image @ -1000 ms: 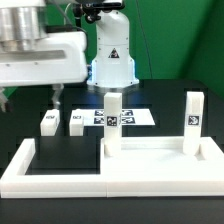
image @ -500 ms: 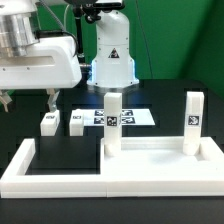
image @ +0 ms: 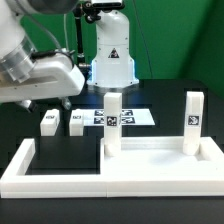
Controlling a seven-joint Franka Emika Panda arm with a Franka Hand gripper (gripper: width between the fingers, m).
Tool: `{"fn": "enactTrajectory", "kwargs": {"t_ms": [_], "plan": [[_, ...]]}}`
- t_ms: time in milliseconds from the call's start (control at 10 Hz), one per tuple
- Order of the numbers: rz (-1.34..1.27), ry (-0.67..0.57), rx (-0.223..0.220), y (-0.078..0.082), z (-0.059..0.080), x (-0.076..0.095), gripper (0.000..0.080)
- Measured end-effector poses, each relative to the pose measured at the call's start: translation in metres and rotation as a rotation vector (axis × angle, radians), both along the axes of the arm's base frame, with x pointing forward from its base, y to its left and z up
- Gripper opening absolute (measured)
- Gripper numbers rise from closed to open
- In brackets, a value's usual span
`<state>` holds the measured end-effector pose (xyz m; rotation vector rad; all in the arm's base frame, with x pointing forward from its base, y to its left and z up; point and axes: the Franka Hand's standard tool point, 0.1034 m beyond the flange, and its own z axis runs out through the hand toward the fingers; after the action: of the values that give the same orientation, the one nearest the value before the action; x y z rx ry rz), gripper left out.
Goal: Assemble desk
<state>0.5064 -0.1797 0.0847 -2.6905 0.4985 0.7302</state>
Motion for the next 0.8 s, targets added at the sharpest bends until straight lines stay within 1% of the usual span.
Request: {"fn": "enactTrajectory", "kwargs": {"t_ms": [100, 200, 300, 400, 500, 600, 800], "plan": [[0.009, 0.029, 0.017, 0.001, -0.002, 0.002, 0.0648], [0.017, 0.095, 0.06, 0.006, -0.002, -0.005, 0.0648], [0.025, 0.167, 0.103, 0.007, -0.006, -0.011, 0.0648], [0.022, 0.267, 0.16, 0.007, -0.012, -0.028, 0.0648], [0.022, 0.315, 0.174, 0.008, -0.021, -0.037, 0.0648], [0.032, 0.322, 0.169, 0.011, -0.023, -0.039, 0.0648], [0.031, 0.32, 0.168, 0.01, -0.023, -0.039, 0.0648]]}}
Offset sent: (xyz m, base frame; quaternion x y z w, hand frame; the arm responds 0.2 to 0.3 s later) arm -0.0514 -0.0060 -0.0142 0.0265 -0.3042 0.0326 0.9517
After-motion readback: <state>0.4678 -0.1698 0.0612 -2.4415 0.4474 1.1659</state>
